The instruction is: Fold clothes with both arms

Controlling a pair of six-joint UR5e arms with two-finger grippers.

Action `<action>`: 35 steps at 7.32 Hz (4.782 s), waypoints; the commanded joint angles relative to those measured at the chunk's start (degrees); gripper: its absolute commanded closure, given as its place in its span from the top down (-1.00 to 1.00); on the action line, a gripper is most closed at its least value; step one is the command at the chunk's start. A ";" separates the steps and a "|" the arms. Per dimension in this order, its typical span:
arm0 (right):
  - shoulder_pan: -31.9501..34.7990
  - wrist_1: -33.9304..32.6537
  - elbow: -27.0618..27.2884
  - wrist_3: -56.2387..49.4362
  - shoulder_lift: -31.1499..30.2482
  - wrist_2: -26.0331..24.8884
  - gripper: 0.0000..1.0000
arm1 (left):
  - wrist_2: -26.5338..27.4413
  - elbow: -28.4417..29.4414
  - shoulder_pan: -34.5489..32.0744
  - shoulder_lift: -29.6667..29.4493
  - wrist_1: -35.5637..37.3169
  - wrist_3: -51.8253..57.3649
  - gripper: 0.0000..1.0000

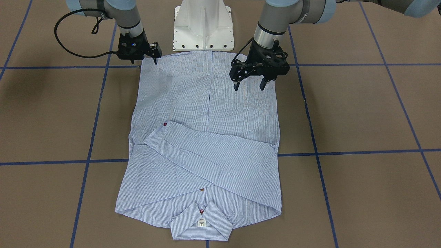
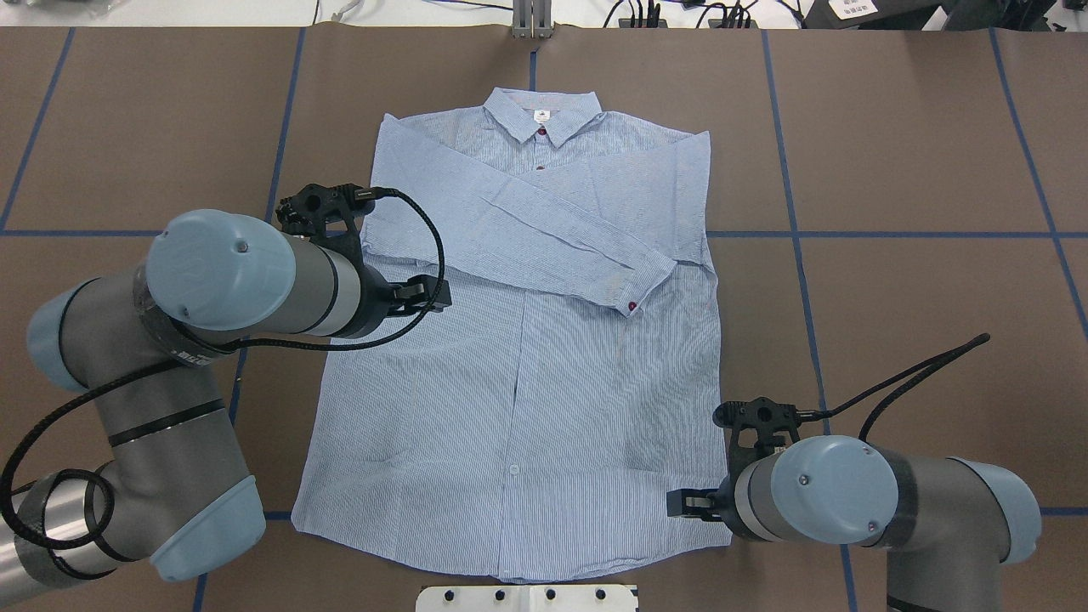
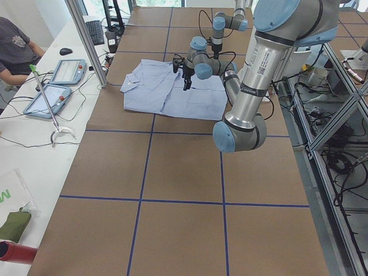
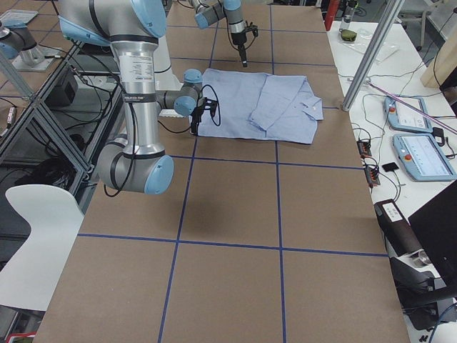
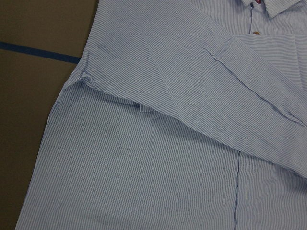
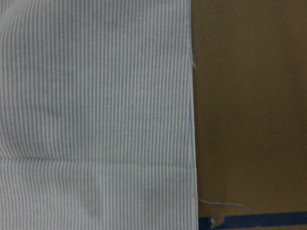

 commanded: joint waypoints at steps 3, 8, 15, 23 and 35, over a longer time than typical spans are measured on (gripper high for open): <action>0.27 0.00 -0.35 -0.12 -0.07 1.08 0.74 | 0.10 -0.24 -0.03 -0.06 0.04 0.00 0.99; 1.58 0.00 -0.79 -0.65 -0.07 1.78 0.74 | 0.19 -0.24 -0.03 -0.06 0.12 0.00 0.99; 1.85 0.09 -2.11 -0.30 1.16 2.13 0.32 | 0.19 -0.24 -0.12 0.12 0.12 0.00 0.99; 1.94 0.09 -2.02 -0.04 1.16 2.40 -0.23 | 0.28 -0.32 -0.12 0.21 0.12 0.00 0.99; 2.11 8.79 -1.84 0.14 -3.42 2.31 0.17 | 0.28 -0.41 -0.03 -0.06 0.12 -0.35 0.99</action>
